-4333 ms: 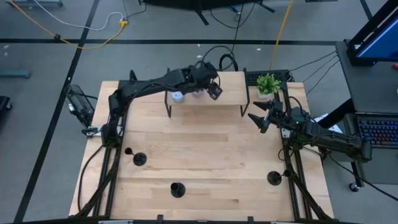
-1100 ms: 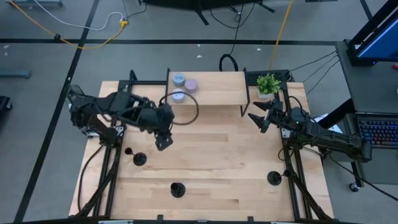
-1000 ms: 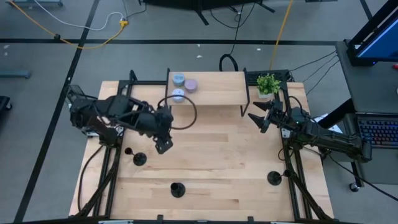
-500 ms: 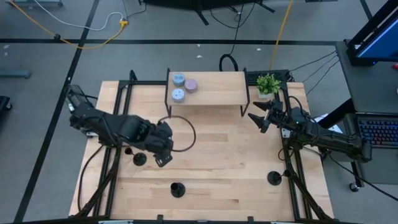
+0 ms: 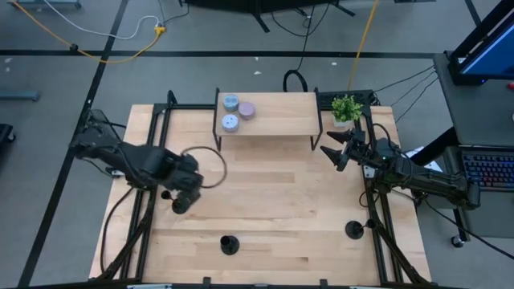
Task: Pick & Place candle stick holders
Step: Put the left black candlestick holder on the shelf
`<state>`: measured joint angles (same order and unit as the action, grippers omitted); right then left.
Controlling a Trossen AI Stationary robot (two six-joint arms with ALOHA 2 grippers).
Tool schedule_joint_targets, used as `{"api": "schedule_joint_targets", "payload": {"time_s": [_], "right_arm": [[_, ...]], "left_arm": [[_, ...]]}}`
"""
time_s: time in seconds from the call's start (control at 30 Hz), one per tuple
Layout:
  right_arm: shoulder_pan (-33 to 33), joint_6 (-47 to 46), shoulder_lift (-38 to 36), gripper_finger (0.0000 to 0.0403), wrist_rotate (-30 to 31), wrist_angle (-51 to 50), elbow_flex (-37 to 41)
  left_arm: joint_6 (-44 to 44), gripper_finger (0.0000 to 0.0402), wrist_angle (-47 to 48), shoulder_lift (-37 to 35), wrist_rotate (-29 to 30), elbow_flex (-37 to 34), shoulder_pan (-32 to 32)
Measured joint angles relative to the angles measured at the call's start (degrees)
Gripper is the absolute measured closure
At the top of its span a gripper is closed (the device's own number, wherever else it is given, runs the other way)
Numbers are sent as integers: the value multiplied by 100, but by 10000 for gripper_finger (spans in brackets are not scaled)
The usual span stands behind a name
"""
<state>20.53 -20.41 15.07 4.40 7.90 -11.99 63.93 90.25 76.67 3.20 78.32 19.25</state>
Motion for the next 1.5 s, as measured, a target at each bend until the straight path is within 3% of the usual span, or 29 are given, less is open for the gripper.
{"api": "schedule_joint_targets", "payload": {"time_s": [0.23,0.63,1.13,1.5], "right_arm": [[0,3,0,14,0,0,0],[0,4,0,14,0,1,0],[-1,5,-1,14,0,2,0],[0,-101,0,14,0,2,0]], "left_arm": [[710,158,-10,-954,-37,-595,0],[260,158,-23,-1640,-755,-1905,0],[527,158,-28,-2305,-598,-1416,0],[215,158,-25,-2130,-843,-1593,7]]}}
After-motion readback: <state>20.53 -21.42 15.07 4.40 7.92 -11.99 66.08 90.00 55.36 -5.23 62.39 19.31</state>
